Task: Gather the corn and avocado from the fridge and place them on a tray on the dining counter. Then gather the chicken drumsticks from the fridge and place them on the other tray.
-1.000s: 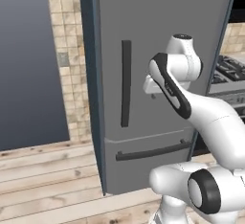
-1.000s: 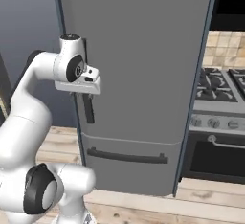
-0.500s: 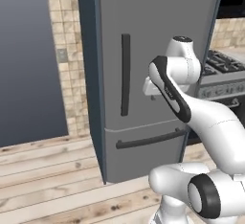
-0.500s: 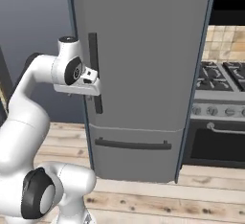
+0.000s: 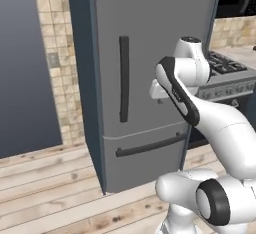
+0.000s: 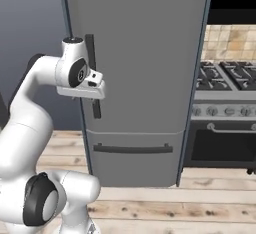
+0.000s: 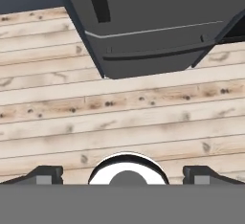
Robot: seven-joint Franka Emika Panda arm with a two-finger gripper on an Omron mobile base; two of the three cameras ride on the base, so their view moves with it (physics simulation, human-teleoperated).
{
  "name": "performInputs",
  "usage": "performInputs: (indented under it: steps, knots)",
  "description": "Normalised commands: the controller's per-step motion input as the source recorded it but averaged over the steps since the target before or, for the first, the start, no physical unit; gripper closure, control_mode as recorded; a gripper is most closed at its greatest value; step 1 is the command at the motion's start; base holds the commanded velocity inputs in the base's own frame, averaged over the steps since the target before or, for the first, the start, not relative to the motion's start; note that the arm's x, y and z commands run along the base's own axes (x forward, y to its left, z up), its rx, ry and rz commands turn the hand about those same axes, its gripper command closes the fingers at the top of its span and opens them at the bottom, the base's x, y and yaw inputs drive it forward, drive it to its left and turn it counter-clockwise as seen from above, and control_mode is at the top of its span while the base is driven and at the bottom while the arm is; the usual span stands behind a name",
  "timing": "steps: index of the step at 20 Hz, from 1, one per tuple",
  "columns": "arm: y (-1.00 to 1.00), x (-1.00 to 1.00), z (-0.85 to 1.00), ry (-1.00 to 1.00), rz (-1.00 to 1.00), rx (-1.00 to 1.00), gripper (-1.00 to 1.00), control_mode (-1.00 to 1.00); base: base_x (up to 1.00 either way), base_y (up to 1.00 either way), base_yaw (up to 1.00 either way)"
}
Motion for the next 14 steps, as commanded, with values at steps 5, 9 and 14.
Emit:
performInputs:
  steps: [5,9,14]
  knots:
    - [0.00,0.00,0.00,0.00,0.00,0.00,-1.00,1.00,0.00,0.41,-0.17]
    - [0.00,0.00,0.00,0.00,0.00,0.00,-1.00,1.00,0.01,0.51,-0.17]
    - [0.00,0.00,0.00,0.00,0.00,0.00,-1.00,1.00,0.16,0.51,-0.17]
